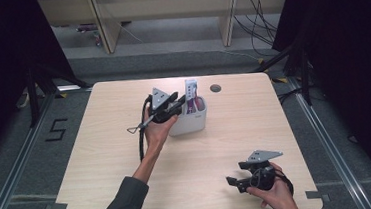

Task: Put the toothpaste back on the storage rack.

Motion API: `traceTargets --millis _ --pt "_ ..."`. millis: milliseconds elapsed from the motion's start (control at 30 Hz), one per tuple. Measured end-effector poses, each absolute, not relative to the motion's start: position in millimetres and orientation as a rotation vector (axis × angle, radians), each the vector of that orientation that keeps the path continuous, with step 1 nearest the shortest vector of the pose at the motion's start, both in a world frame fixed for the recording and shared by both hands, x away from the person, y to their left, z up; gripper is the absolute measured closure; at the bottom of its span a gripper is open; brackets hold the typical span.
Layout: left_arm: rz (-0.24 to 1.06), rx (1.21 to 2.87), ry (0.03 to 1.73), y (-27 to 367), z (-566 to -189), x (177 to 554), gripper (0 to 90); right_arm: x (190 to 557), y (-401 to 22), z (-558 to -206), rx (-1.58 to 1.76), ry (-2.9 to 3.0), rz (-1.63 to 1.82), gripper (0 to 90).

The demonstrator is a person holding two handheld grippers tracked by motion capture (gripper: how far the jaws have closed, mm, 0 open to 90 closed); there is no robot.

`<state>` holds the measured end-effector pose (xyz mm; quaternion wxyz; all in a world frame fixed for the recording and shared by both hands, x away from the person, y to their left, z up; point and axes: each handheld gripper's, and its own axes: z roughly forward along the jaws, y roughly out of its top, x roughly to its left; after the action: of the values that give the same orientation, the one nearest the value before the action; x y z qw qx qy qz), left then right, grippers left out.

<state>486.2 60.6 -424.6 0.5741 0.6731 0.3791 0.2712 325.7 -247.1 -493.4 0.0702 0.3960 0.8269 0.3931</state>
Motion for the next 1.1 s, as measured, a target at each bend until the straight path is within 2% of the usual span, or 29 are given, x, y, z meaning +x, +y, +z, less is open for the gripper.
traceTargets --millis 600,967,1100 --pt "0.619 1.589 0.932 69 -422 485 49.4 326 -248 -494 1.187 2.479 1.185 23.4" --pt "0.594 1.623 0.991 74 -420 481 31.0 326 -248 -493 1.175 2.471 1.177 23.3" --pt "0.583 1.626 1.001 78 -418 479 28.0 326 -248 -493 1.181 2.470 1.178 23.2"
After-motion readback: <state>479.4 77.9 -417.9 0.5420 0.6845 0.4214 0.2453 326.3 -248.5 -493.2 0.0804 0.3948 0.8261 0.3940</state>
